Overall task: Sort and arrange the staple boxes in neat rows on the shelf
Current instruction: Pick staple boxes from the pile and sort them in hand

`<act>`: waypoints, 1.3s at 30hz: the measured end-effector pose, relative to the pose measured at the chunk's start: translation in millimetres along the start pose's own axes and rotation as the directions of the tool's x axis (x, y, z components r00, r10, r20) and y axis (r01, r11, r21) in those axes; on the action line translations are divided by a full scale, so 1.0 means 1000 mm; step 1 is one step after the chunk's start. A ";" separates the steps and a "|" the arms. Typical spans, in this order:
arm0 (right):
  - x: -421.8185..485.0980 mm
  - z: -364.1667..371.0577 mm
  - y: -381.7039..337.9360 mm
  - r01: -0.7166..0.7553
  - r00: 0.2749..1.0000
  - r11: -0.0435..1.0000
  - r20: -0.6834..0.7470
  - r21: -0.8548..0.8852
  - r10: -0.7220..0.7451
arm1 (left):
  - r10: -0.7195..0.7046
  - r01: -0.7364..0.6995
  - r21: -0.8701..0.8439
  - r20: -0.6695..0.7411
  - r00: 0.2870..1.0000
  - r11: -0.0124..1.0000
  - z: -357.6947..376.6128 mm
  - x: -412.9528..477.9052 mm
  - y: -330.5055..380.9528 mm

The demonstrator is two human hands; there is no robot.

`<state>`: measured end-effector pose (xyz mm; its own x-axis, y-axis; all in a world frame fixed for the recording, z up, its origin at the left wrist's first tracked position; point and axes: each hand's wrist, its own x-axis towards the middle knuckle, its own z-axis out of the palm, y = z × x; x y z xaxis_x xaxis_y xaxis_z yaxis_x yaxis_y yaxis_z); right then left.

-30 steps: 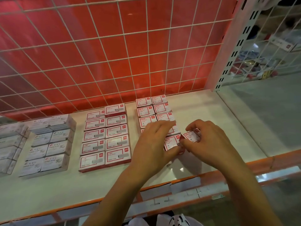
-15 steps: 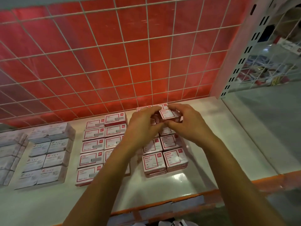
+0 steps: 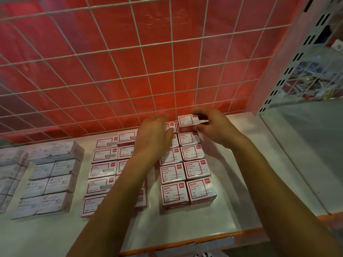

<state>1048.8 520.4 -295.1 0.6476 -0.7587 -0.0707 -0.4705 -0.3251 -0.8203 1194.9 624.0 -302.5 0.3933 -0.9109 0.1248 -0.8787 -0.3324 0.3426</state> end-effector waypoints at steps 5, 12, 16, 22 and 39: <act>0.001 0.004 0.002 -0.001 0.998 0.999 0.066 0.048 -0.002 | -0.107 0.108 -0.032 0.024 0.994 0.994 -0.007 -0.002 0.006; 0.001 0.007 0.008 0.005 0.999 0.997 0.035 0.083 -0.008 | -0.224 0.231 -0.057 0.105 0.969 0.971 -0.008 -0.004 0.010; -0.002 0.006 0.007 0.023 0.999 0.994 0.034 0.104 -0.027 | -0.285 0.302 -0.118 0.141 0.948 0.946 -0.007 -0.008 0.008; -0.019 0.023 0.009 -0.058 0.995 0.900 0.100 0.432 0.016 | -0.400 0.454 -0.370 0.216 0.891 0.811 -0.007 -0.012 0.012; -0.101 0.052 0.010 -0.262 0.965 0.657 0.203 0.706 0.166 | -0.321 0.588 -0.772 0.508 0.799 0.242 -0.002 -0.087 0.024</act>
<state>1009.8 622.9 -325.4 0.6683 -0.6715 -0.3200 -0.0556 0.3840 -0.9217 1140.4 696.0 -303.0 0.4595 -0.7454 -0.4830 0.2271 -0.4271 0.8752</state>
